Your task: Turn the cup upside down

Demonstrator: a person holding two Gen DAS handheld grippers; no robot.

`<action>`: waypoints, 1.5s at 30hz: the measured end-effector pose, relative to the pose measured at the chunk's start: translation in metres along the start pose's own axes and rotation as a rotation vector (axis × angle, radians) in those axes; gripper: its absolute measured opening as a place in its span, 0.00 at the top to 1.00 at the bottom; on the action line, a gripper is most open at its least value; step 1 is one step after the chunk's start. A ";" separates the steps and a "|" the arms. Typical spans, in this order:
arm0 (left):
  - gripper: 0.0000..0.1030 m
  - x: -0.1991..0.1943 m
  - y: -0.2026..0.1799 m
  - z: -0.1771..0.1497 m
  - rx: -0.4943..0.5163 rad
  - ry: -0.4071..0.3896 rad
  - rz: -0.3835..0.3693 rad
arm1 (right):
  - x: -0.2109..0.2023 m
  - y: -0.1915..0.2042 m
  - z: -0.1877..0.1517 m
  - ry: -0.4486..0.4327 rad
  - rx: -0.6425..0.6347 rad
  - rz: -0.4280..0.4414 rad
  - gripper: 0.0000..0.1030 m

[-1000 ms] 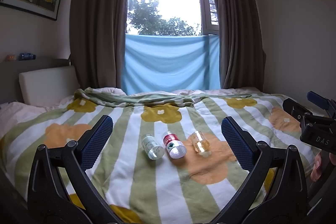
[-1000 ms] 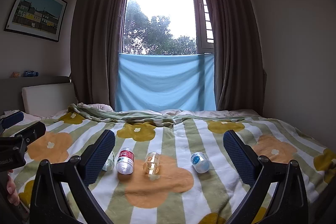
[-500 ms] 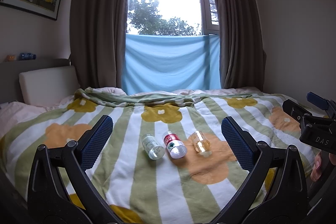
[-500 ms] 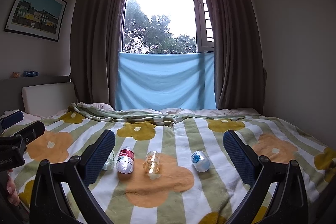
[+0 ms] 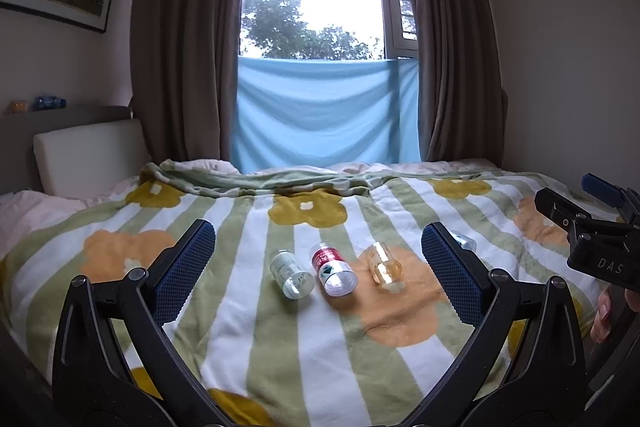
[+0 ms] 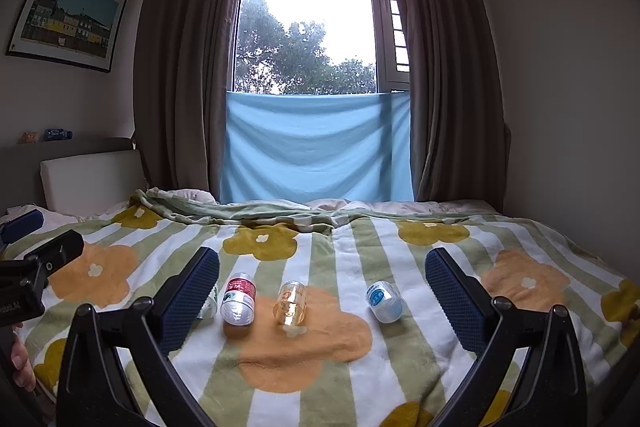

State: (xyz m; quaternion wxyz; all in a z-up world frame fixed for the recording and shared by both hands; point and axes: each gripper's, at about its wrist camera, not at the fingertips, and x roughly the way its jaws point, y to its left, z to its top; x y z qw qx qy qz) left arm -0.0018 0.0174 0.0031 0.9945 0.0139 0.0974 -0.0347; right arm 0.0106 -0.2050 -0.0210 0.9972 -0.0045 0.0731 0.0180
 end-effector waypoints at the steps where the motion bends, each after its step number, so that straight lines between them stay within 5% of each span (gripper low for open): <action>1: 0.00 0.003 0.001 0.000 0.001 0.008 -0.001 | 0.003 -0.001 0.000 0.006 0.001 0.000 0.00; 8: 0.00 0.034 0.009 -0.009 0.004 0.093 0.009 | 0.047 -0.010 0.001 0.123 0.023 0.031 0.00; 17: 0.00 0.082 0.041 -0.034 -0.029 0.207 0.073 | 0.173 -0.027 -0.008 0.348 0.061 0.121 0.00; 32: 0.00 0.125 0.082 -0.069 -0.052 0.319 0.163 | 0.388 -0.013 -0.067 0.869 0.187 0.323 0.00; 41: 0.00 0.143 0.086 -0.088 -0.066 0.380 0.144 | 0.428 0.006 -0.103 1.041 0.187 0.328 0.09; 45: 0.00 0.145 0.087 -0.094 -0.071 0.401 0.139 | 0.434 0.010 -0.115 1.081 0.183 0.310 0.28</action>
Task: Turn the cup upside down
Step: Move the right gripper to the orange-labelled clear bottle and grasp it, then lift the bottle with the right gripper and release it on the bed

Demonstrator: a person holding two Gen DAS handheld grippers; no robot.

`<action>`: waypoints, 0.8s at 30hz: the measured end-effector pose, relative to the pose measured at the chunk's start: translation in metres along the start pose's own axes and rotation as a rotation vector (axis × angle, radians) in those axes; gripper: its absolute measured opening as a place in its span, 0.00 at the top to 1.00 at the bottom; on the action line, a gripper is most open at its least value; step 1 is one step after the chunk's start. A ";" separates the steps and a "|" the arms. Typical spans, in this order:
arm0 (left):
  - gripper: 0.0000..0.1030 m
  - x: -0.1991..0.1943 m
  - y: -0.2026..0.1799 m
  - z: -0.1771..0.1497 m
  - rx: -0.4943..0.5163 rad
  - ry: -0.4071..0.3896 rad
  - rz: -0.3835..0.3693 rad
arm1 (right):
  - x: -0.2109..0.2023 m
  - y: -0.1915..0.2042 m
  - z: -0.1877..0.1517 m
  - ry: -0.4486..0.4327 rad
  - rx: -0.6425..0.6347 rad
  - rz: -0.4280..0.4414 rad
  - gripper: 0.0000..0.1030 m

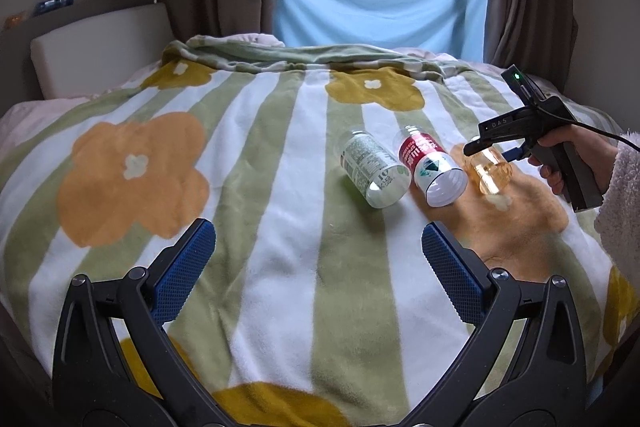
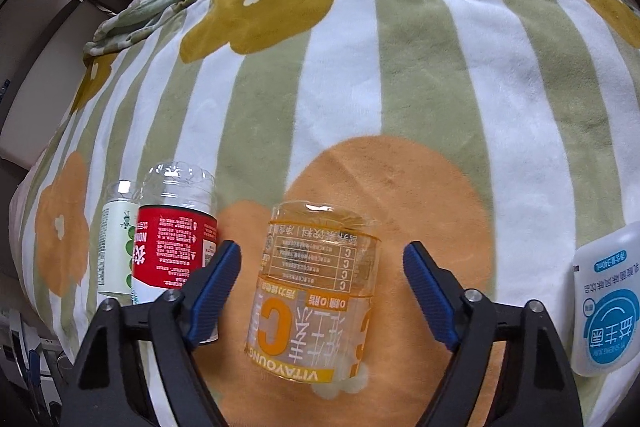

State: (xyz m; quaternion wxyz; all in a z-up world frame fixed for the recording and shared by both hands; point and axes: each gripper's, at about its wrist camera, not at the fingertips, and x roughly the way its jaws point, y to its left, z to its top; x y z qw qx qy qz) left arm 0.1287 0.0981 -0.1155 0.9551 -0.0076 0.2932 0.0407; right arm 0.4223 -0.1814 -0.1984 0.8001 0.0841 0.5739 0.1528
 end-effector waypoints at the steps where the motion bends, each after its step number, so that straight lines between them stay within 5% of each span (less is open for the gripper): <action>1: 0.00 0.000 0.000 -0.001 0.002 0.002 0.001 | 0.002 -0.001 0.000 0.004 0.003 -0.006 0.31; 4: 0.00 0.001 0.001 -0.002 -0.002 0.007 0.003 | 0.005 -0.001 0.000 0.012 0.005 0.001 0.43; 14: 0.00 -0.018 0.012 0.001 -0.044 -0.023 -0.021 | -0.042 0.021 -0.014 -0.062 -0.040 0.018 0.44; 24: 0.00 -0.057 0.020 -0.003 -0.072 -0.051 -0.070 | -0.088 0.087 -0.094 0.005 -0.221 0.073 0.44</action>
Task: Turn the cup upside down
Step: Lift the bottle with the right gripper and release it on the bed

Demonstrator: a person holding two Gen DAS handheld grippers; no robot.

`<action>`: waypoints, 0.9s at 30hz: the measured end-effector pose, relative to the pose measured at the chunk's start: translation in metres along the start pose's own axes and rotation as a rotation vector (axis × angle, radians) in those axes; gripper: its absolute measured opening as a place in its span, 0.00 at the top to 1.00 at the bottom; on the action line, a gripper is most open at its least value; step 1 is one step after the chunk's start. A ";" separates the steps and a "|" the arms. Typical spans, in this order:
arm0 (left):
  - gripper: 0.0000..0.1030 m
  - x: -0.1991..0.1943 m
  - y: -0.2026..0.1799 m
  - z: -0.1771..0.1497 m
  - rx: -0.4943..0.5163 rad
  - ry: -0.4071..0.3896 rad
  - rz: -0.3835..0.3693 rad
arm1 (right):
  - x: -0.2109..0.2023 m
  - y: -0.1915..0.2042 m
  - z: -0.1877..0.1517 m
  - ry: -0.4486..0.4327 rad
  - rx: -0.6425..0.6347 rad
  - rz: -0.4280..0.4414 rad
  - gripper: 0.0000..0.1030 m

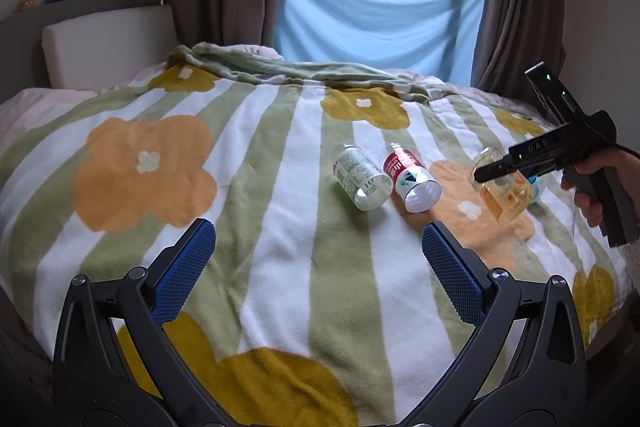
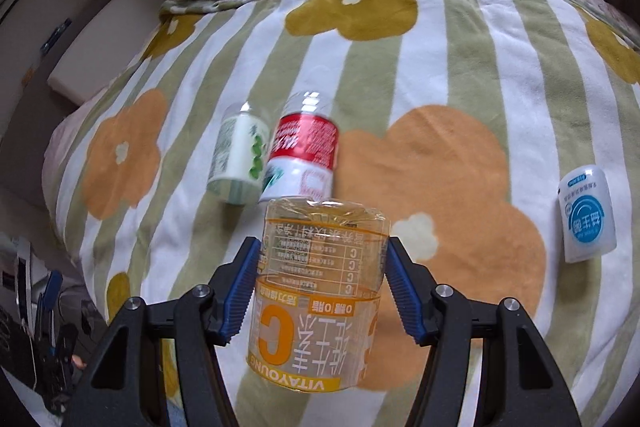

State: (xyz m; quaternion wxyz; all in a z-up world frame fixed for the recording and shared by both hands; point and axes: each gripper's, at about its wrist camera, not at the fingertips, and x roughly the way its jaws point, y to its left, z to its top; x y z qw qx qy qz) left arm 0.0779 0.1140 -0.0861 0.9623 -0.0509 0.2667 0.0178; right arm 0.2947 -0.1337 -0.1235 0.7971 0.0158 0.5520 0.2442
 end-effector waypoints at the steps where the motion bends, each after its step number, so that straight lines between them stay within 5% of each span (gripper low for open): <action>1: 0.00 -0.002 0.001 0.000 -0.004 0.000 -0.005 | 0.002 0.006 -0.010 0.015 -0.014 0.004 0.44; 9: 0.00 -0.015 0.002 -0.005 -0.003 0.013 -0.043 | 0.052 0.019 -0.064 0.136 0.005 -0.006 0.44; 19: 0.00 -0.021 -0.005 -0.007 0.034 0.027 -0.053 | 0.071 0.015 -0.076 0.153 0.040 -0.026 0.42; 20: 0.00 -0.021 -0.007 -0.006 0.036 0.029 -0.056 | 0.071 0.014 -0.076 0.152 0.047 -0.024 0.40; 22: 0.00 -0.021 -0.010 -0.004 0.044 0.034 -0.060 | 0.066 0.012 -0.077 0.119 0.069 -0.017 0.15; 24: 0.00 -0.021 -0.014 0.000 0.063 0.033 -0.039 | 0.052 0.009 -0.079 0.049 0.071 -0.009 0.00; 27: 0.00 -0.021 -0.024 0.018 0.089 0.033 -0.018 | 0.022 0.004 -0.084 -0.063 0.045 -0.018 0.00</action>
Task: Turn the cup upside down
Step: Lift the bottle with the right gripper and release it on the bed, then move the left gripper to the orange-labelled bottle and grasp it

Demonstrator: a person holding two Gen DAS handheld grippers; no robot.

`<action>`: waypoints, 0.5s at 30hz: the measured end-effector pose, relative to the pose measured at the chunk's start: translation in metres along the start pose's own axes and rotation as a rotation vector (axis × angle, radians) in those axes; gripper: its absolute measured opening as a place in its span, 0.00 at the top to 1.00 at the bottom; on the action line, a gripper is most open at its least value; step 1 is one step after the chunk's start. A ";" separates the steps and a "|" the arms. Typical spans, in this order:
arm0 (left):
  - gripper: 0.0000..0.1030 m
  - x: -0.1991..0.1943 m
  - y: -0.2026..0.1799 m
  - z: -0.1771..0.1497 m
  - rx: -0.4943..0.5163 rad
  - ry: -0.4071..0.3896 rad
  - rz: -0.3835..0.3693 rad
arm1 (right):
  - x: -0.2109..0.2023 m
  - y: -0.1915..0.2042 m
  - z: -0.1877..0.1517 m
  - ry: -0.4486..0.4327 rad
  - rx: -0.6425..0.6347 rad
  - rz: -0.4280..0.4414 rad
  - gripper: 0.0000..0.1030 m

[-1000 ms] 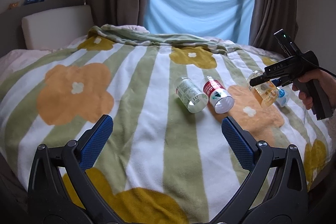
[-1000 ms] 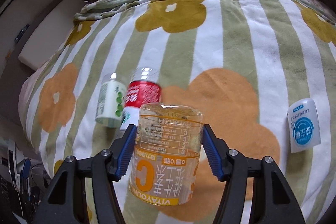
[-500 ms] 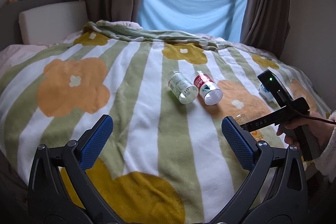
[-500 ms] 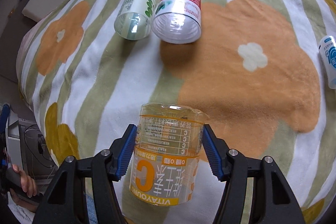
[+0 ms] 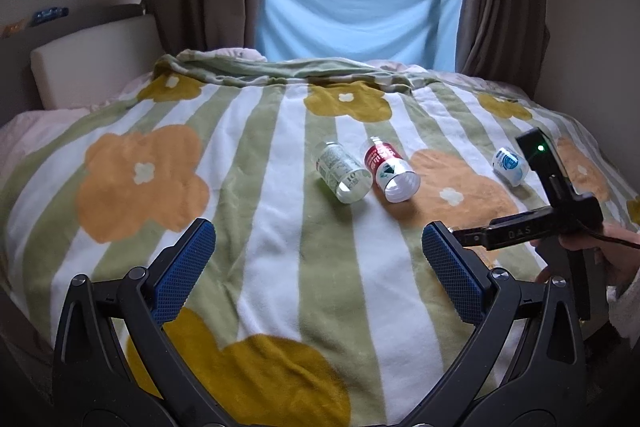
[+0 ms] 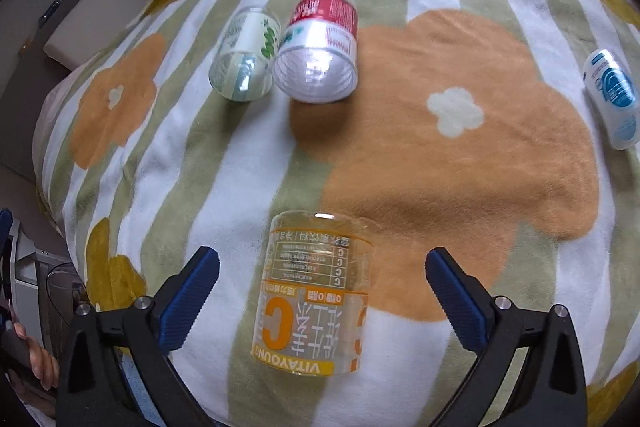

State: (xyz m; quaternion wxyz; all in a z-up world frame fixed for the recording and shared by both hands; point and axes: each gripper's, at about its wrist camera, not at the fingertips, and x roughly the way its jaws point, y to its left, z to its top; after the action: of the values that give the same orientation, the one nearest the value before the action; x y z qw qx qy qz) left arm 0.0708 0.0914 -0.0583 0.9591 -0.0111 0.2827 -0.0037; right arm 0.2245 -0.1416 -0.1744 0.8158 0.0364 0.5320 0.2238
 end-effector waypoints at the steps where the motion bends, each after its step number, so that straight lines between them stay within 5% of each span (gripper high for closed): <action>1: 0.00 0.000 -0.004 0.009 0.006 0.000 -0.003 | -0.012 -0.003 -0.002 -0.042 -0.010 -0.004 0.00; 9: 0.00 0.040 -0.053 0.081 -0.043 0.159 -0.170 | -0.077 -0.027 -0.029 -0.197 -0.155 -0.185 0.00; 15: 0.00 0.099 -0.117 0.089 0.042 0.418 -0.099 | -0.103 -0.056 -0.053 -0.303 -0.141 -0.161 0.00</action>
State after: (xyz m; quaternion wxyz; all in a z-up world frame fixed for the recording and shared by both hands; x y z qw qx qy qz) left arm 0.2016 -0.0256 -0.0347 0.8782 -0.0039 0.4746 -0.0587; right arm 0.1612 -0.2426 -0.1264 0.9024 -0.0304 0.3872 0.1864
